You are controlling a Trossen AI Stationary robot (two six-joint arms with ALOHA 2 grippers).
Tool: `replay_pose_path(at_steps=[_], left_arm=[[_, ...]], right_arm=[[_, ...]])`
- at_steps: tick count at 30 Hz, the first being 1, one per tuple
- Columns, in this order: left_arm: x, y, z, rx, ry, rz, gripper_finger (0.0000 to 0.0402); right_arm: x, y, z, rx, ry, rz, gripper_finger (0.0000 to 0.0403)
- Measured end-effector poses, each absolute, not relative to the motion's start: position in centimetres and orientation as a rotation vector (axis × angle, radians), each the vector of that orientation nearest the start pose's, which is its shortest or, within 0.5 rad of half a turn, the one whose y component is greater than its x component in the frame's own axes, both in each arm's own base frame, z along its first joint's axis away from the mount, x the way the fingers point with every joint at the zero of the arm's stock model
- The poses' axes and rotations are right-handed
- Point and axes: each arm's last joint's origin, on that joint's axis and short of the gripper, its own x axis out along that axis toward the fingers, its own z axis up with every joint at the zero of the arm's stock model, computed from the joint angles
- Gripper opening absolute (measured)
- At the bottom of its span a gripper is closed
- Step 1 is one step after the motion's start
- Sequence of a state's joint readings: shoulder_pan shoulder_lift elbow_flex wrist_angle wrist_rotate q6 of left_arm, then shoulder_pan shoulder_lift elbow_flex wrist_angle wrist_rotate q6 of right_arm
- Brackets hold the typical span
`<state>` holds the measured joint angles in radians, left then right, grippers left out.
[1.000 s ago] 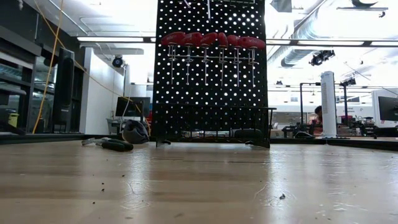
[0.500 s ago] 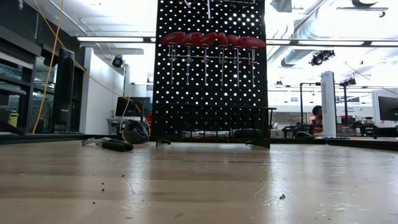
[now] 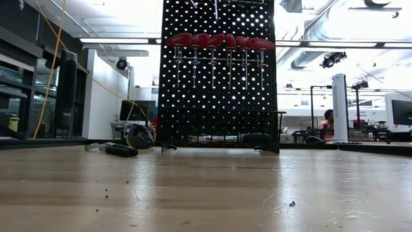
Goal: Hang tools onto peg board
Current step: Hang the blue pick tool on the peg board
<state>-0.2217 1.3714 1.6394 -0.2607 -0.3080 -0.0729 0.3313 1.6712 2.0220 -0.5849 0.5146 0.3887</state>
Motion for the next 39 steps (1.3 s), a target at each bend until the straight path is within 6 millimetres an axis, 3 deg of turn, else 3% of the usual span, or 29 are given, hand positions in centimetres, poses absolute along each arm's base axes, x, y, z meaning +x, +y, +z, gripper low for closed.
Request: replay_pose_path(at_steps=[7, 11, 15, 18, 22, 26, 29, 35, 39], left_arm=[[26.4, -4.9, 48.3, -0.081, 0.077, 0.149, 0.0127], [24.4, -4.4, 47.5, -0.104, 0.211, 0.179, 0.0132], [22.4, -3.8, 45.5, -0.137, 0.298, 0.240, 0.0132], [21.1, -3.5, 43.7, -0.216, 0.260, 0.266, 0.0133], [20.0, -3.2, 41.4, -0.350, 0.123, 0.271, 0.0133], [19.4, -3.1, 39.3, -0.454, 0.029, 0.255, 0.0133], [19.2, -3.0, 38.9, -0.492, -0.013, 0.246, 0.0133], [19.2, -3.0, 38.9, -0.502, -0.040, 0.243, 0.0133], [19.2, -3.0, 38.9, -0.501, -0.041, 0.254, 0.0133]], right_arm=[[31.8, 9.5, 48.0, 0.280, 0.264, -0.304, 0.0001], [28.7, 8.9, 47.9, 0.266, 0.348, -0.446, 0.0001], [24.9, 8.3, 47.9, 0.268, 0.406, -0.579, 0.0001], [22.2, 8.2, 47.6, 0.284, 0.401, -0.655, 0.0001], [20.2, 8.3, 45.9, 0.340, 0.337, -0.709, 0.0000], [20.3, 8.2, 42.3, 0.408, 0.247, -0.722, 0.0000], [20.9, 7.0, 40.1, 0.432, 0.150, -0.713, 0.0000], [21.5, 2.6, 39.4, 0.396, -0.159, -0.503, 0.0000], [21.9, 0.0, 37.8, 0.389, -0.162, -0.495, 0.0000]])
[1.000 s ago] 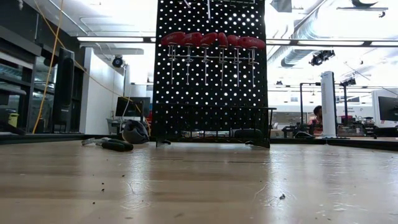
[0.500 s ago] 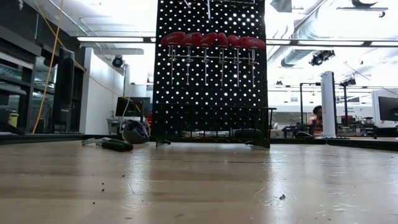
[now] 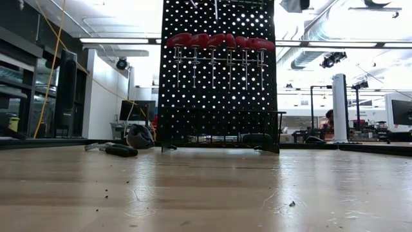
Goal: Hang tools onto peg board
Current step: Hang the blue pick tool on the peg board
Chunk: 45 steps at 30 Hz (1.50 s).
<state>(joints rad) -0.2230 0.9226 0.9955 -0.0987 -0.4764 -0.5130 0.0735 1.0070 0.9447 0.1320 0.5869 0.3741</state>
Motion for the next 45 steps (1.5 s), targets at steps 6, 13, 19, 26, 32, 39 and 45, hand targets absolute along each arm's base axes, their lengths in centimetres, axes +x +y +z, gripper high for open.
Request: replay_pose_path(at_steps=[6, 13, 19, 26, 32, 39, 45], left_arm=[[19.2, -2.9, 38.9, -0.502, -0.049, 0.284, 0.0133], [19.2, -2.9, 38.9, -0.498, -0.052, 0.297, 0.0133], [19.2, -2.8, 38.9, -0.472, -0.052, 0.315, 0.0133], [19.1, -2.8, 38.9, -0.459, -0.052, 0.331, 0.0133], [19.1, -2.7, 38.9, -0.440, -0.051, 0.356, 0.0133], [19.1, -2.7, 38.9, -0.440, -0.051, 0.360, 0.0133], [19.1, -2.7, 38.9, -0.440, -0.051, 0.361, 0.0133]], right_arm=[[23.7, -1.9, 36.6, 0.363, -0.085, -0.450, 0.0000], [23.5, -3.2, 38.4, 0.278, -0.063, -0.454, 0.0000], [23.1, -3.9, 38.3, 0.263, 0.041, -0.471, 0.0000], [23.2, -4.4, 38.3, 0.265, 0.036, -0.477, 0.0000], [23.8, -5.3, 37.9, 0.266, 0.043, -0.504, 0.0000], [25.0, -6.5, 36.9, 0.269, 0.071, -0.520, 0.0000], [24.8, -7.0, 36.9, 0.251, 0.078, -0.538, 0.0000]])
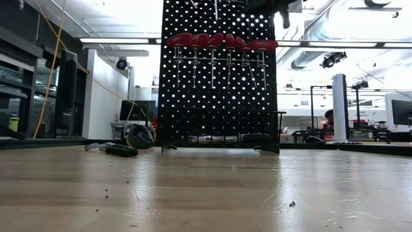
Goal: Hang tools onto peg board
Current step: Hang the blue pick tool on the peg board, then put the silver slip-joint pliers into the wire basket on the peg board
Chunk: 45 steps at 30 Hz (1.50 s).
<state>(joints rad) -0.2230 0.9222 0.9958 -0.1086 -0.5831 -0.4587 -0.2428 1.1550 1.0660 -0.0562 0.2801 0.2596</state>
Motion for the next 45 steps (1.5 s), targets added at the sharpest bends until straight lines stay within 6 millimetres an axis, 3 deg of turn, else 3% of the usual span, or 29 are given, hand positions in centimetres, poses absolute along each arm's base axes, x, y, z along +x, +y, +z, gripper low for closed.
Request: replay_pose_path(at_steps=[7, 21, 35, 39, 45], left_arm=[[19.1, -2.7, 38.8, -0.431, -0.049, 0.361, 0.0133], [19.0, -2.7, 38.8, -0.426, -0.041, 0.362, 0.0133], [17.1, -2.2, 39.3, -0.418, -0.039, 0.368, 0.0133], [16.7, -2.5, 37.8, -0.387, 0.110, 0.358, 0.0133], [17.2, -3.6, 33.8, -0.332, 0.499, 0.344, 0.0133]], right_arm=[[24.7, -7.0, 36.9, 0.224, 0.088, -0.556, 0.0026], [24.4, -6.7, 36.9, 0.251, 0.091, -0.614, 0.0173], [21.3, -5.3, 37.4, 0.265, 0.160, -0.688, 0.0183], [20.0, -4.6, 37.6, 0.302, 0.175, -0.674, 0.0183], [18.2, -3.5, 38.2, 0.348, 0.160, -0.630, 0.0183]])
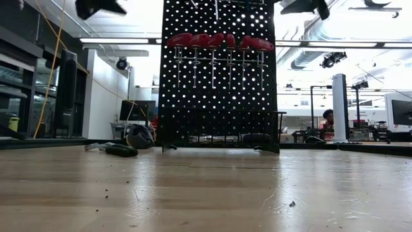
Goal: Hang tools onto peg board
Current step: Put the silver slip-joint pliers into the wire basket on the peg board
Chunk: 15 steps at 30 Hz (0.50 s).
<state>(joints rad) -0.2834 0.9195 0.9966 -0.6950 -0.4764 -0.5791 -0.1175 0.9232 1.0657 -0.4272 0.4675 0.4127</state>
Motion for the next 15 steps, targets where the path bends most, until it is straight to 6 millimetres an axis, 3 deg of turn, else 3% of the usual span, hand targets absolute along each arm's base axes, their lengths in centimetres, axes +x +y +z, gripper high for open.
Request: replay_pose_path(at_steps=[5, 15], left_arm=[[18.9, -4.7, 30.8, -0.090, 0.777, 0.274, 0.0136], [25.4, -4.4, 22.7, 0.323, 1.238, -0.060, 0.0182]], right_arm=[[17.1, -2.7, 38.8, 0.413, 0.110, -0.591, 0.0183], [17.6, -0.6, 39.1, 0.508, 0.082, -0.471, 0.0183]])
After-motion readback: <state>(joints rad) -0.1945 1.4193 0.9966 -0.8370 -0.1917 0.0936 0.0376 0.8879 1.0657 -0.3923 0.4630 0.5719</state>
